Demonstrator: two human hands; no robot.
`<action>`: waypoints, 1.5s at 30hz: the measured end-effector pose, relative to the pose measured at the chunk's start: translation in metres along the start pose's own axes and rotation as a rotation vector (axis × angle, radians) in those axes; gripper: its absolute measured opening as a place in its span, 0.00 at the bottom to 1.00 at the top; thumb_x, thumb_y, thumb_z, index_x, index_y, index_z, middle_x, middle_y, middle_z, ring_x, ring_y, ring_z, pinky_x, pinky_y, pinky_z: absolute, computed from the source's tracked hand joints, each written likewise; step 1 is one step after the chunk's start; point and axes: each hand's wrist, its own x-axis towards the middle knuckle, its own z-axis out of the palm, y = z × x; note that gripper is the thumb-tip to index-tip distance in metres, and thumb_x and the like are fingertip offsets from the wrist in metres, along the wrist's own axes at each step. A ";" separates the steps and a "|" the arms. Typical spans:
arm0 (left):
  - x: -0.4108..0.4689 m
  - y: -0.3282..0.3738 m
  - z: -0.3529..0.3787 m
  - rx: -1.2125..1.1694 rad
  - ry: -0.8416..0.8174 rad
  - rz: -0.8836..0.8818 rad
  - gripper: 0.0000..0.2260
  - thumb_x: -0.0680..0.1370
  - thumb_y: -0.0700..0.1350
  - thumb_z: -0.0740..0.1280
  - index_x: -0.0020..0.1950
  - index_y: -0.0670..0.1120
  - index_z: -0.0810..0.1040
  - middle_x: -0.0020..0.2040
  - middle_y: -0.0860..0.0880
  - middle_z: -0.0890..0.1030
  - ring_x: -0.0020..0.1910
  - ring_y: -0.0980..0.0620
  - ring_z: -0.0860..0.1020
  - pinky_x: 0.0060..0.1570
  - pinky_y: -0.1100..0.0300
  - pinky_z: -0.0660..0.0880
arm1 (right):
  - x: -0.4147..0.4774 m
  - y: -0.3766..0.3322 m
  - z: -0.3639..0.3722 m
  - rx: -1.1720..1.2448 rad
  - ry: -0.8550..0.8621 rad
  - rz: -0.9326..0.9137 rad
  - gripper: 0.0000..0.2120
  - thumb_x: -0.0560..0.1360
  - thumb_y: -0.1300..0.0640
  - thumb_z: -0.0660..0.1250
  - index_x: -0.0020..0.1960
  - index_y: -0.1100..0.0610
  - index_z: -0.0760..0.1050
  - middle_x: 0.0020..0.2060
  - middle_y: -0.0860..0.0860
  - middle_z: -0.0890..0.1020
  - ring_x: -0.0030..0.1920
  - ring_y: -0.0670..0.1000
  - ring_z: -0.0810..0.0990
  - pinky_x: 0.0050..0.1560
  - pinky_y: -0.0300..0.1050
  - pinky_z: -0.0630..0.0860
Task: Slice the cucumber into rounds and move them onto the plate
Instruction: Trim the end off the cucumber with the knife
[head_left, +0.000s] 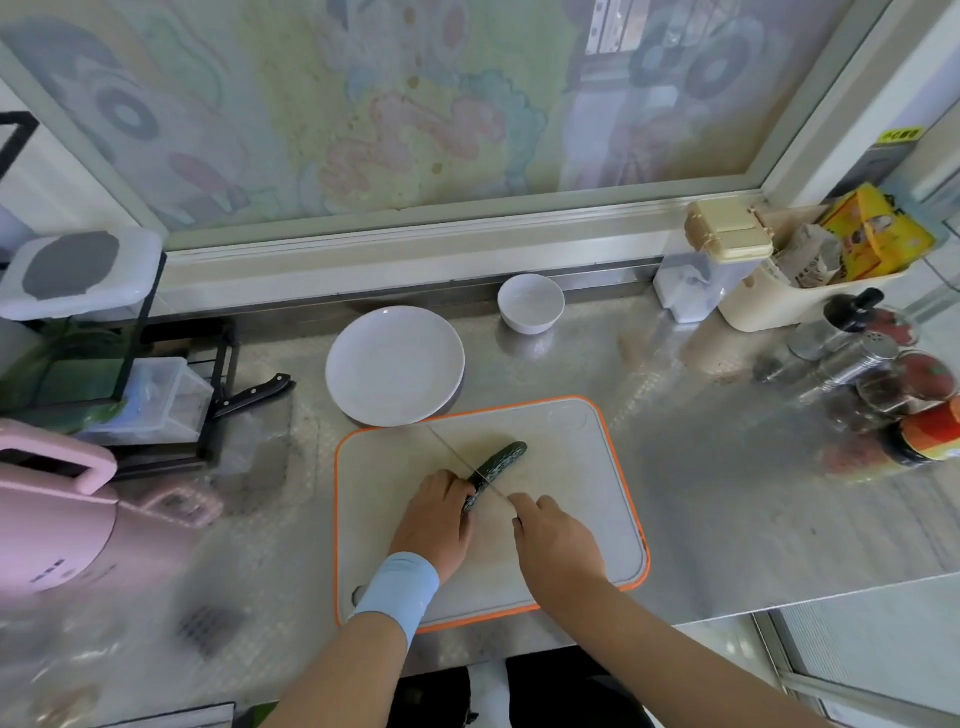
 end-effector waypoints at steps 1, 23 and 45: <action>0.001 0.001 0.003 0.002 0.012 0.001 0.12 0.72 0.40 0.70 0.55 0.46 0.77 0.52 0.47 0.74 0.50 0.46 0.74 0.45 0.53 0.77 | 0.000 0.000 0.000 0.004 -0.009 0.009 0.17 0.84 0.55 0.51 0.73 0.50 0.62 0.54 0.53 0.74 0.42 0.58 0.76 0.38 0.48 0.68; 0.000 -0.006 0.019 -0.133 0.005 -0.006 0.15 0.73 0.35 0.67 0.58 0.45 0.71 0.57 0.49 0.69 0.54 0.48 0.69 0.56 0.52 0.73 | 0.034 0.015 0.013 0.043 -0.198 0.100 0.11 0.77 0.66 0.55 0.57 0.55 0.62 0.33 0.52 0.70 0.31 0.54 0.71 0.26 0.45 0.63; -0.047 -0.032 -0.041 -0.196 -0.284 -0.341 0.13 0.70 0.45 0.67 0.51 0.54 0.68 0.51 0.54 0.71 0.48 0.52 0.74 0.48 0.57 0.72 | 0.006 -0.022 0.001 0.069 -0.028 -0.088 0.07 0.84 0.53 0.50 0.55 0.52 0.66 0.34 0.50 0.73 0.32 0.54 0.71 0.27 0.45 0.59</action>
